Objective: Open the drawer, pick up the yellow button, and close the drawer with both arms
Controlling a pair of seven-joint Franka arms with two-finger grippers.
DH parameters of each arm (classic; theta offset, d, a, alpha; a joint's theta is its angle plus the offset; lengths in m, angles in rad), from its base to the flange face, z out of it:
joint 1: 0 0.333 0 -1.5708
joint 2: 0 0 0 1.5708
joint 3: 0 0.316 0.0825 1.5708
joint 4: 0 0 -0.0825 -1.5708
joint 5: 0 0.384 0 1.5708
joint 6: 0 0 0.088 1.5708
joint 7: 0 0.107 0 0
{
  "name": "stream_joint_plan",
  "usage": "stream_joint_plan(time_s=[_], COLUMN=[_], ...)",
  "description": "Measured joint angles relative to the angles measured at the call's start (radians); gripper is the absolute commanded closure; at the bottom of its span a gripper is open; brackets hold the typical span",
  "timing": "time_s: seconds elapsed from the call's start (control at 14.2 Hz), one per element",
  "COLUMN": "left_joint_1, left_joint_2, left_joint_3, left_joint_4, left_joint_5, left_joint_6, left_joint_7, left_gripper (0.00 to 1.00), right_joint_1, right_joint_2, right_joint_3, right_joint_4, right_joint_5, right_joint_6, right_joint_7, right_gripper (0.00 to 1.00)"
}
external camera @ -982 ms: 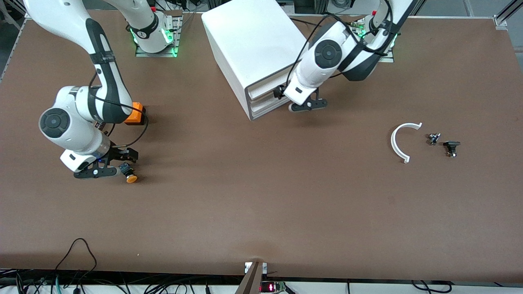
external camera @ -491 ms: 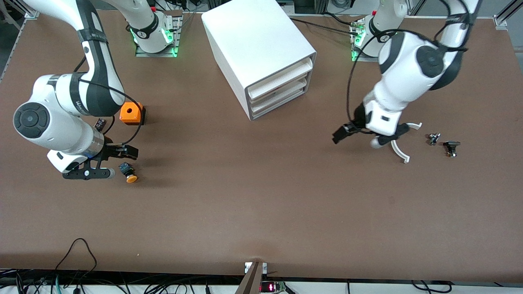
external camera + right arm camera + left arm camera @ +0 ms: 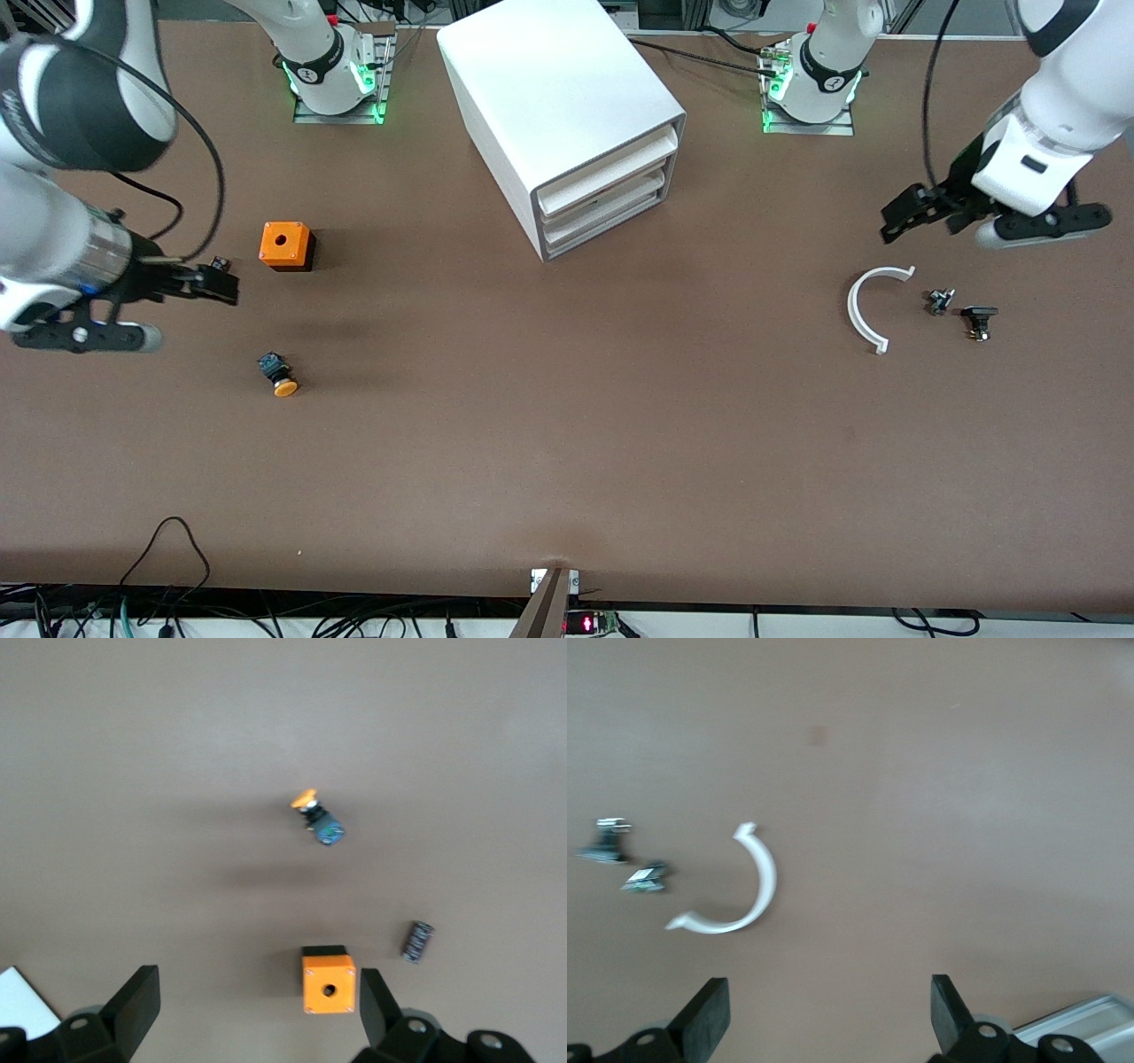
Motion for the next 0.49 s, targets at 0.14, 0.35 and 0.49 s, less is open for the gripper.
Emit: stream_joint_plan(time_s=[0.14, 0.35, 0.49], left_joint_1=[-0.001, -0.001, -0.001], left_joint_2=[-0.006, 0.003, 0.009], left_joint_3=[-0.002, -0.003, -0.004], left_joint_4=[0.016, 0.015, 0.021], left_joint_5=[0.043, 0.055, 0.055], left_joint_6=[-0.043, -0.052, -0.057], left_joint_7=[0.003, 0.004, 0.006], left_gripper=[0.00, 0.00, 0.00], right_joint_1=[-0.107, -0.207, -0.222], right_joint_2=[-0.032, -0.067, -0.073], right_joint_3=[0.064, 0.075, 0.073], right_joint_4=[-0.008, -0.050, -0.065], right_joint_5=[-0.018, -0.049, -0.064], right_joint_6=[-0.006, -0.006, -0.006], right_joint_7=[0.002, -0.003, -0.003], right_gripper=[0.00, 0.00, 0.00])
